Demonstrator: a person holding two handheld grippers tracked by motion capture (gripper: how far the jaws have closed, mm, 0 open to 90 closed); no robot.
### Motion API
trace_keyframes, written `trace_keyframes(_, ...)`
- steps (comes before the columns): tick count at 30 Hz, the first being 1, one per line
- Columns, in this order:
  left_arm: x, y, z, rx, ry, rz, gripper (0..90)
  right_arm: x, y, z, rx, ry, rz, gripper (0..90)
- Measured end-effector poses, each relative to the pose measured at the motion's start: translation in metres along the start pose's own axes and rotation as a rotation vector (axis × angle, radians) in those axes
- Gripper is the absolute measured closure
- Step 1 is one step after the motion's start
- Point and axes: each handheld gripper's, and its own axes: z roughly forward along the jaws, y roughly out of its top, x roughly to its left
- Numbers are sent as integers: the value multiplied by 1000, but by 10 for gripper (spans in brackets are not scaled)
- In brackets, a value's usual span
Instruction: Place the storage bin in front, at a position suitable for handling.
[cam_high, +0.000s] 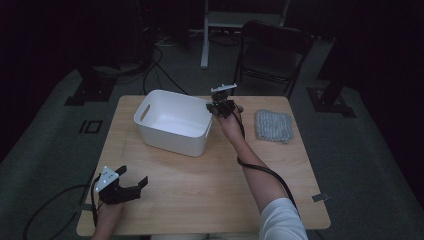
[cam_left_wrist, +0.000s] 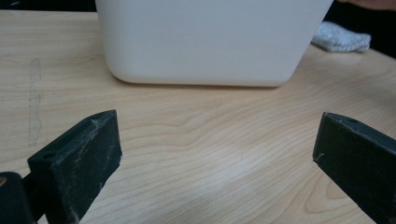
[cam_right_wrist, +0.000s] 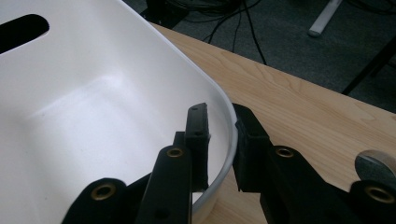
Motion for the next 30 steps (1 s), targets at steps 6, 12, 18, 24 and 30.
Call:
trace_keyframes(6, -4, 1, -1, -4, -8, 9, 13, -3, -5, -7, 5, -2, 10, 794)
trace_keyframes(12, -8, 1, 3, 21, -24, 31, 13, -5, -11, -16, 8, -3, 15, 798)
trace_keyframes(18, -10, 1, 2, 11, -28, 48, 43, -8, -20, -27, 6, -3, 17, 799)
trace_keyframes(24, -11, 1, 2, 15, -36, 50, 46, -10, -29, -38, 7, 2, 16, 800)
trace_keyframes(30, -14, 1, 3, 16, -48, 60, 46, -12, -40, -51, 8, 4, 12, 800)
